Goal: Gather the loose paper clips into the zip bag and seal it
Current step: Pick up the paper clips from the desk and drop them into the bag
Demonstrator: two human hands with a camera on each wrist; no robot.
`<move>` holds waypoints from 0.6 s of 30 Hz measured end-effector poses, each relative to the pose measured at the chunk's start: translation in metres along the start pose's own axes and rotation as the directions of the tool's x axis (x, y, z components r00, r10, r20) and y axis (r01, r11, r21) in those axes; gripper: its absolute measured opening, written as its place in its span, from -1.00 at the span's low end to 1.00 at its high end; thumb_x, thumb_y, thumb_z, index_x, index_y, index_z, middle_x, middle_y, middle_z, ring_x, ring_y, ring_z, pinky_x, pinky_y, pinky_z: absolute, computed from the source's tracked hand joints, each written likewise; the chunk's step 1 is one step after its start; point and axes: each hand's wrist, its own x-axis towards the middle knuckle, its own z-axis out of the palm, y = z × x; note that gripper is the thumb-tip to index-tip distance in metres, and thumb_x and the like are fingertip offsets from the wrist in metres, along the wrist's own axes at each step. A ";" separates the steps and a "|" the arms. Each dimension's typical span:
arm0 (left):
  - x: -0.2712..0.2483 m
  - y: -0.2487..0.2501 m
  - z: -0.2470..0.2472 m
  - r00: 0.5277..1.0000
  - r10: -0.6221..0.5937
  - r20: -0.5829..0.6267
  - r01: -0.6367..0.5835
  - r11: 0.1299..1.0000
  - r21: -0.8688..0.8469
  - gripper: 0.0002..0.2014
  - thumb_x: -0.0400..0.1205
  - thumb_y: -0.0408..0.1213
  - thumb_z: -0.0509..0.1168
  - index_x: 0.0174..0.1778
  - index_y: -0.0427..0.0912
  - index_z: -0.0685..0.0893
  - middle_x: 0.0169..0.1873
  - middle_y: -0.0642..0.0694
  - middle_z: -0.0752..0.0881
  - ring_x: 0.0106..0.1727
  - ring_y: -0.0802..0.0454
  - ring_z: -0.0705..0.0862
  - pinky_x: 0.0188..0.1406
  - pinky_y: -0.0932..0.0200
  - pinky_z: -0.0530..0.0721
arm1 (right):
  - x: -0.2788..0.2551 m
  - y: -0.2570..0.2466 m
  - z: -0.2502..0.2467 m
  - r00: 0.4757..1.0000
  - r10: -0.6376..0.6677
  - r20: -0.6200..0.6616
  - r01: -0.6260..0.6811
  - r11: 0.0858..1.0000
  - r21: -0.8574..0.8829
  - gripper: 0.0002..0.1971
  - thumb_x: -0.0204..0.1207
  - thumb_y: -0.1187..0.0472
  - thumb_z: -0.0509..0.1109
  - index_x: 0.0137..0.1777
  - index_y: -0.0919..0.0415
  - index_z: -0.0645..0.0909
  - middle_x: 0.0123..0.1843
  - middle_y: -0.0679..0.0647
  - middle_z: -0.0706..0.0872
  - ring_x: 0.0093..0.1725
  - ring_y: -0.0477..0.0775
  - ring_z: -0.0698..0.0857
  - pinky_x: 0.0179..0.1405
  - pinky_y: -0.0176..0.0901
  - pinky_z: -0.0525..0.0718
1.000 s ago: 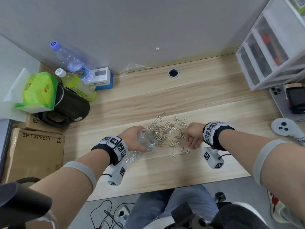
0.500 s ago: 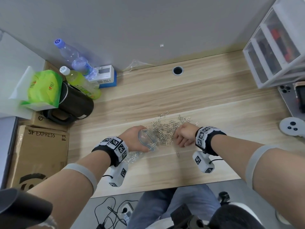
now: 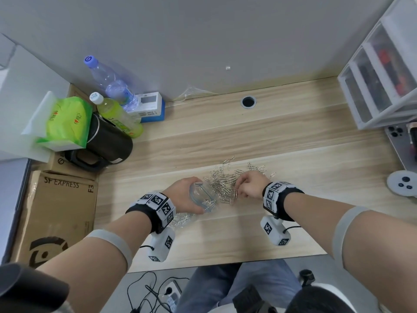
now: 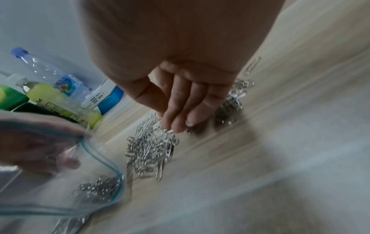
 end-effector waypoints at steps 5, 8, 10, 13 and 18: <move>-0.001 -0.003 -0.001 1.000 -0.005 -0.003 0.005 1.000 -0.010 -0.11 0.18 0.02 0.62 0.47 0.04 0.49 0.19 0.06 0.60 0.19 0.06 0.64 0.18 0.14 0.66 | 0.002 0.006 -0.031 0.971 -0.087 -0.223 -0.018 0.903 -0.430 -0.33 0.22 0.03 0.59 0.35 0.08 0.49 0.24 0.08 0.53 0.20 0.14 0.56 0.14 -0.01 0.66; -0.001 -0.005 -0.002 1.000 -0.001 -0.005 0.001 1.000 -0.022 -0.11 0.19 0.03 0.62 0.48 0.04 0.48 0.22 0.07 0.59 0.19 0.08 0.63 0.20 0.13 0.66 | 0.001 0.015 -0.033 0.968 0.015 -0.249 -0.162 0.798 -0.580 0.04 -0.06 -0.18 0.70 0.41 0.02 0.25 0.30 0.14 0.28 0.31 0.22 0.35 0.14 0.07 0.63; -0.002 -0.006 -0.003 1.000 -0.003 -0.011 0.002 1.000 -0.030 -0.11 0.20 0.02 0.62 0.48 0.05 0.48 0.24 0.07 0.59 0.20 0.08 0.62 0.22 0.12 0.66 | 0.002 0.023 -0.028 0.972 0.052 -0.230 -0.182 0.785 -0.592 0.02 -0.04 -0.05 0.72 0.41 0.00 0.24 0.29 0.15 0.27 0.30 0.22 0.32 0.10 0.03 0.61; -0.003 -0.006 -0.002 1.000 -0.003 -0.020 0.002 0.999 -0.036 -0.13 0.22 0.01 0.63 0.48 0.05 0.48 0.23 0.09 0.58 0.23 0.08 0.62 0.23 0.14 0.64 | 0.004 0.022 -0.013 0.979 -0.005 -0.202 -0.113 0.818 -0.564 -0.09 0.10 0.23 0.63 0.45 0.03 0.24 0.34 0.17 0.27 0.27 0.22 0.34 0.12 -0.05 0.61; -0.006 -0.011 0.000 0.999 -0.002 -0.035 0.000 0.999 -0.053 -0.13 0.24 -0.03 0.65 0.49 0.01 0.48 0.19 0.09 0.56 0.19 0.10 0.60 0.18 0.23 0.58 | 0.012 0.010 0.013 0.984 -0.108 -0.143 0.024 0.870 -0.493 -0.09 0.14 0.12 0.66 0.51 -0.01 0.32 0.31 0.13 0.28 0.31 0.21 0.37 0.30 0.03 0.57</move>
